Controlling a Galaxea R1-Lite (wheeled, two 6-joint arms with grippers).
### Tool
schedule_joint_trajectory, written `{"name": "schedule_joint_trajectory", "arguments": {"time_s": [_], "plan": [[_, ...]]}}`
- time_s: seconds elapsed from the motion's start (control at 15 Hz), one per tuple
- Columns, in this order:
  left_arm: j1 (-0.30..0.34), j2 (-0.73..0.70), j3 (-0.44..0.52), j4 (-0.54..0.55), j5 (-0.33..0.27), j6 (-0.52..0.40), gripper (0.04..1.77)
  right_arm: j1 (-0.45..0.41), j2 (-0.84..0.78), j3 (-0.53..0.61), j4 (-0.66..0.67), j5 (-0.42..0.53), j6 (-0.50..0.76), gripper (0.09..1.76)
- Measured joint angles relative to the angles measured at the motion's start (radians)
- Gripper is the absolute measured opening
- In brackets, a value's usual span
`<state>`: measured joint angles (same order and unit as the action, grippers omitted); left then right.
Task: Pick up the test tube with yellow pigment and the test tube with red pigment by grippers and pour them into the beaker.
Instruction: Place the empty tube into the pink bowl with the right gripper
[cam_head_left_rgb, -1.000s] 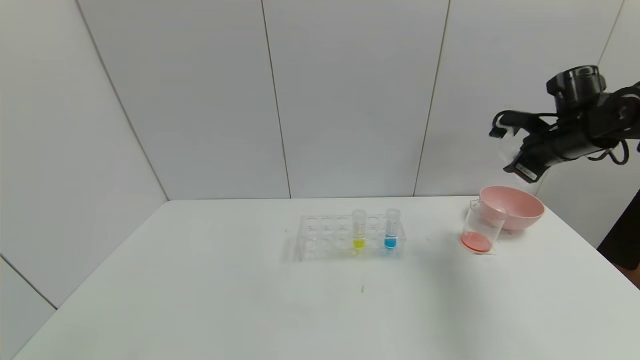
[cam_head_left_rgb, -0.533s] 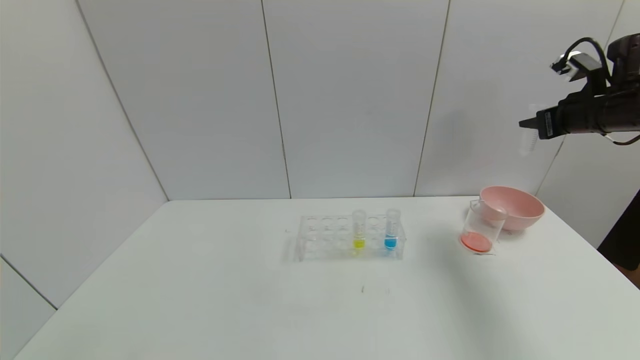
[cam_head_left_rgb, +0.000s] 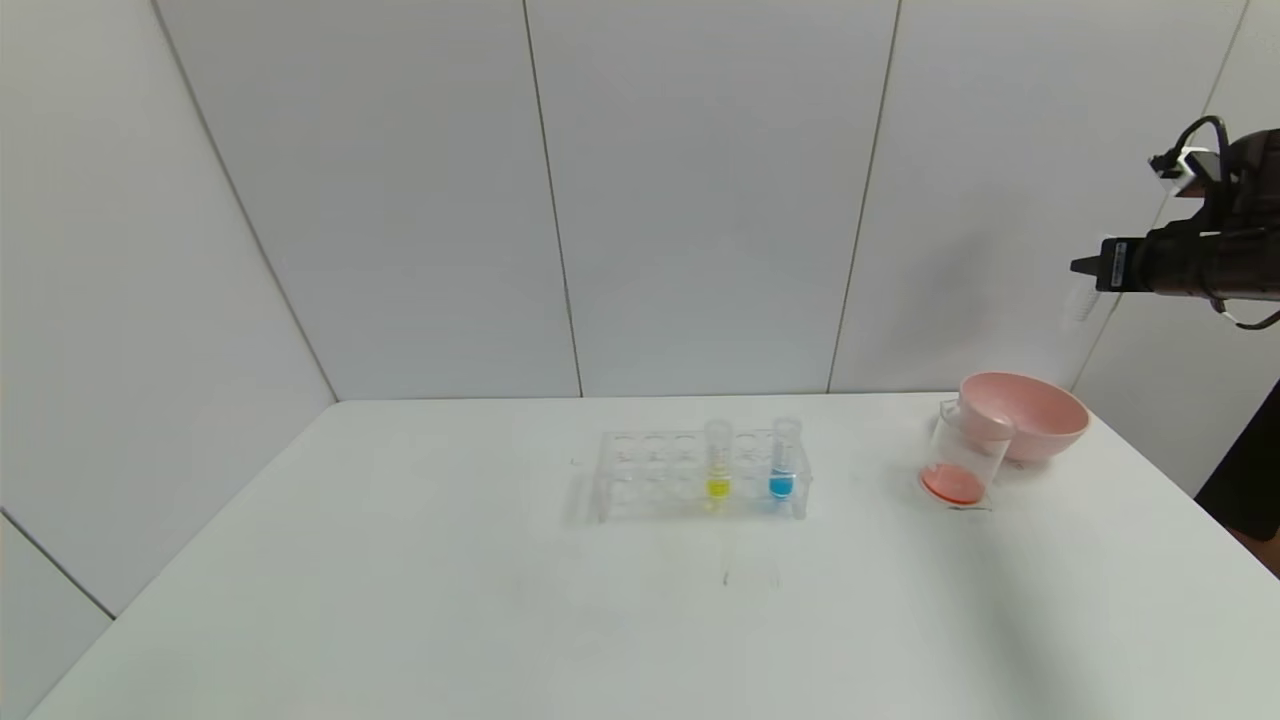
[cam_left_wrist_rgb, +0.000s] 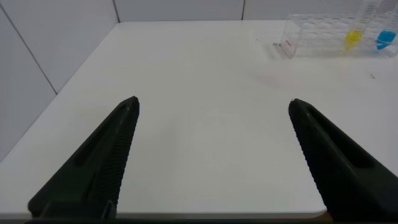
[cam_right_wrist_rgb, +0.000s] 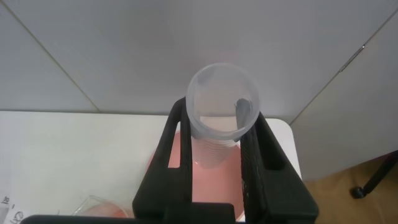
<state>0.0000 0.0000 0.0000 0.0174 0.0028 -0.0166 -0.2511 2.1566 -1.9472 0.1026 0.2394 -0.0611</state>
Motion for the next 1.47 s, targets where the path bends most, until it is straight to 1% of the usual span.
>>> {"name": "schedule_joint_trajectory", "arguments": {"time_s": [0.27, 0.47, 0.53, 0.67, 1.0, 1.47], "plan": [[0.000, 0.000, 0.000, 0.000, 0.000, 0.000, 1.72, -0.014, 0.057, 0.101, -0.103, -0.002, -0.001, 0.50], [0.000, 0.000, 0.000, 0.000, 0.000, 0.000, 1.72, -0.007, 0.078, 0.198, -0.243, 0.003, 0.001, 0.50], [0.000, 0.000, 0.000, 0.000, 0.000, 0.000, 1.72, -0.005, 0.083, 0.221, -0.264, 0.005, 0.001, 0.50], [0.000, 0.000, 0.000, 0.000, 0.000, 0.000, 1.72, -0.001, 0.091, 0.241, -0.266, 0.006, 0.000, 0.50], [0.000, 0.000, 0.000, 0.000, 0.000, 0.000, 1.72, 0.001, 0.105, 0.249, -0.263, 0.007, -0.004, 0.50], [0.000, 0.000, 0.000, 0.000, 0.000, 0.000, 1.72, -0.005, 0.111, 0.272, -0.274, 0.013, -0.073, 0.50]]}}
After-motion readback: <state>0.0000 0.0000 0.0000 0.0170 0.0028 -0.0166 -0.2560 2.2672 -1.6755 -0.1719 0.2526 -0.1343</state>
